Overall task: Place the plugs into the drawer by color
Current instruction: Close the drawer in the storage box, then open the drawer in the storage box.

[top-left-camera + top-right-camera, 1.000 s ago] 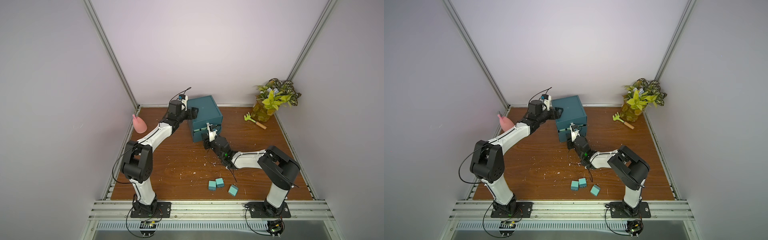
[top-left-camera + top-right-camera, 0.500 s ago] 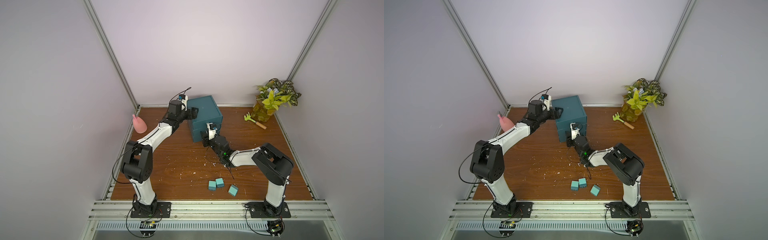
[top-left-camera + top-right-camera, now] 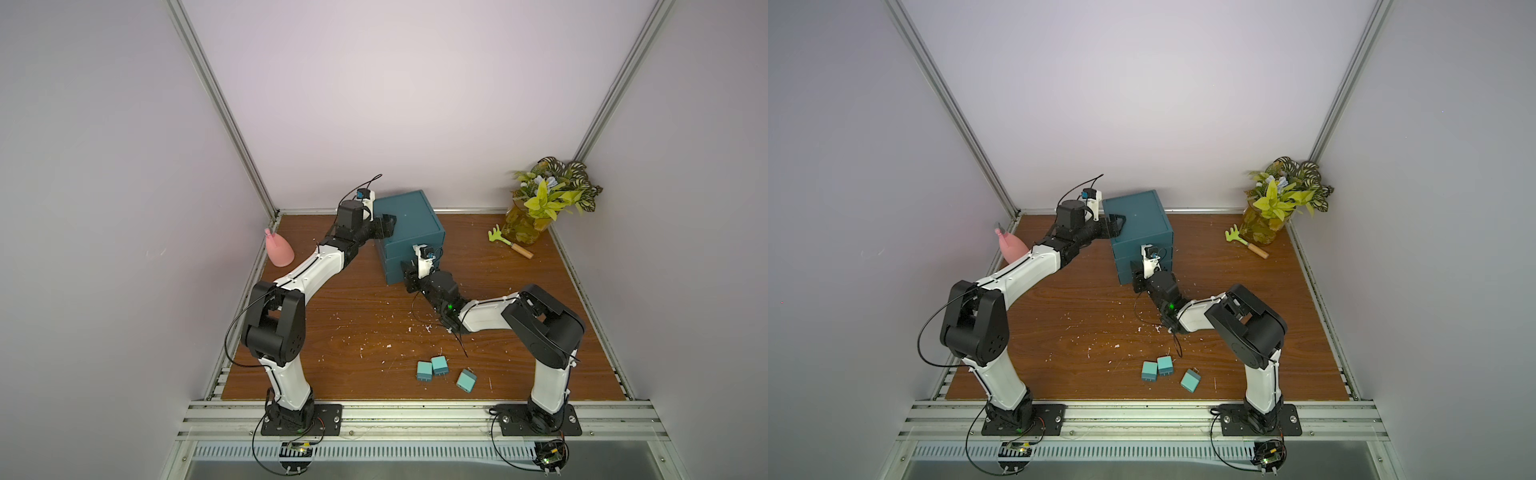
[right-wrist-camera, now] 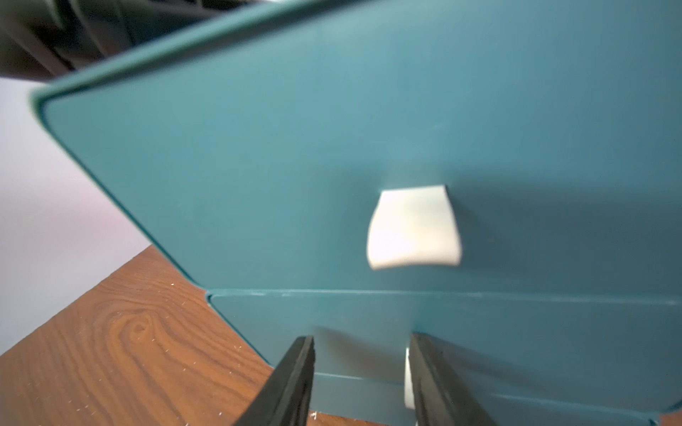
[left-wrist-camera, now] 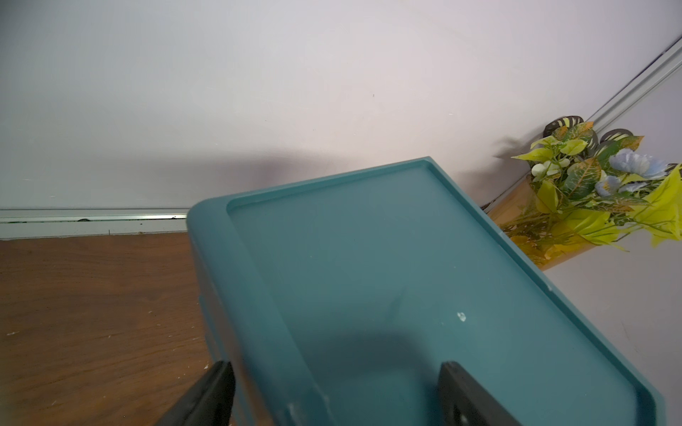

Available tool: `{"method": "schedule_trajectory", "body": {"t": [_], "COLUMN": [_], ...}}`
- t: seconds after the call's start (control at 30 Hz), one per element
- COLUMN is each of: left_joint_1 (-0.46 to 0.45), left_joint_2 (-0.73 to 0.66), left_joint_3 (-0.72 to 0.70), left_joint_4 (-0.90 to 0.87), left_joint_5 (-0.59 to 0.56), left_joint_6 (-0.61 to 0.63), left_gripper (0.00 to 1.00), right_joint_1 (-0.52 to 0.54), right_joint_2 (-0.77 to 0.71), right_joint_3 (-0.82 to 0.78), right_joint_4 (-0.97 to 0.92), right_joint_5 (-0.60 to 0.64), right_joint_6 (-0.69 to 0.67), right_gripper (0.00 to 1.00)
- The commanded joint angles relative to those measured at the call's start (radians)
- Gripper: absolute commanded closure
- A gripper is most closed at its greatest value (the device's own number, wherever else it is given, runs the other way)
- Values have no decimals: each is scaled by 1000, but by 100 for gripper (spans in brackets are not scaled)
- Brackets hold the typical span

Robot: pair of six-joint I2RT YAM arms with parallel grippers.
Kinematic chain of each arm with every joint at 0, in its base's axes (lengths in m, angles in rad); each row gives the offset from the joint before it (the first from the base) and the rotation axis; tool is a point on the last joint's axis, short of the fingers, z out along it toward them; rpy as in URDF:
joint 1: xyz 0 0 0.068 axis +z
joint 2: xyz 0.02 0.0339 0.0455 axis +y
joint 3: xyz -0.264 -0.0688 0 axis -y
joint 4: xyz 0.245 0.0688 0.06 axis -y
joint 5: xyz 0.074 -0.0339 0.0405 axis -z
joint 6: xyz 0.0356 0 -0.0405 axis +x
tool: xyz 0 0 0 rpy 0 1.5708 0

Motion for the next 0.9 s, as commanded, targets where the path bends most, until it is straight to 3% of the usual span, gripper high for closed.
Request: {"method": "schedule_trajectory", "body": {"t": [0.0,0.2,0.7,0.87], "left_joint_1": [-21,-20,-20,-16], "left_joint_2": [43,33,28,28], "left_joint_3": [-16,-18,-20,-21], "left_joint_4": [-111,-108,-111,-111], "left_joint_5": [-17,-15,-22,-32], "left_joint_6": [31,25,27,29], "left_gripper": [18,18,18,18], "right_joint_1": [-13,-19,-90,-92], "right_joint_2": [-129,-266,-114,-205], "right_joint_3": [-52,-161,43,-57], "right_joint_4": [41,26,-22,-10], "right_joint_5": [-35,27,-63,-107], "right_joint_6": [19,-28,-58,12], "right_gripper": [51,53,61,61]}}
